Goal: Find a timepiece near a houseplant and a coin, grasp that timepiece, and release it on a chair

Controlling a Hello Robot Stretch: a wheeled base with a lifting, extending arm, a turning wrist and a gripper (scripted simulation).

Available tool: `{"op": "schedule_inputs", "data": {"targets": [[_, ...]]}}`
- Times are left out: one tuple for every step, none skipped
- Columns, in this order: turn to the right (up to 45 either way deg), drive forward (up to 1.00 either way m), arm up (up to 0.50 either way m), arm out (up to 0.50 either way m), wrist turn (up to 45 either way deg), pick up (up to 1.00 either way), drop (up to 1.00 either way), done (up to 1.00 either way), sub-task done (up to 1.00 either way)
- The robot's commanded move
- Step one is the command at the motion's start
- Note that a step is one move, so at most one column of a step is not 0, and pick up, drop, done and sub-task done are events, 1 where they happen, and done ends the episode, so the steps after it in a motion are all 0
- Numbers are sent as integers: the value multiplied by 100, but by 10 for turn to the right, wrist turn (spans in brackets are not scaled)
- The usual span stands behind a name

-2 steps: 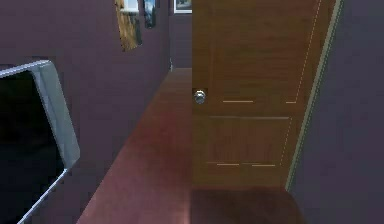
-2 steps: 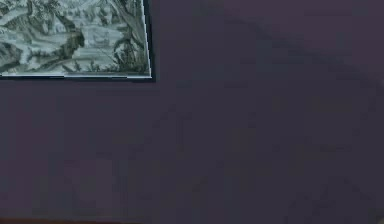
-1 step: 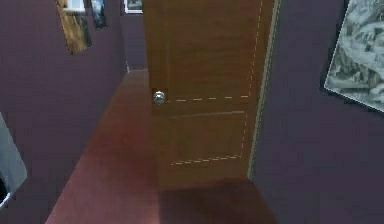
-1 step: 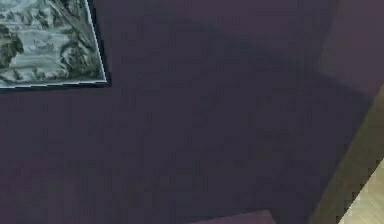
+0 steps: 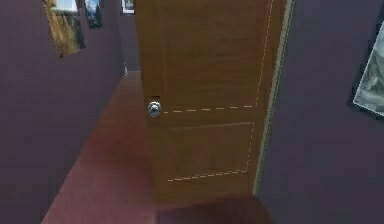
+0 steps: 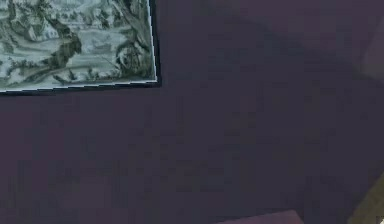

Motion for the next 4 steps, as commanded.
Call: {"op": "schedule_inputs", "data": {"targets": [[-360,0,0,0,0,0,0,0,0],[-30,0,0,0,0,0,0,0,0],[0,100,0,0,0,0,0,0,0],[0,20,0,0,0,0,0,0,0]]}}
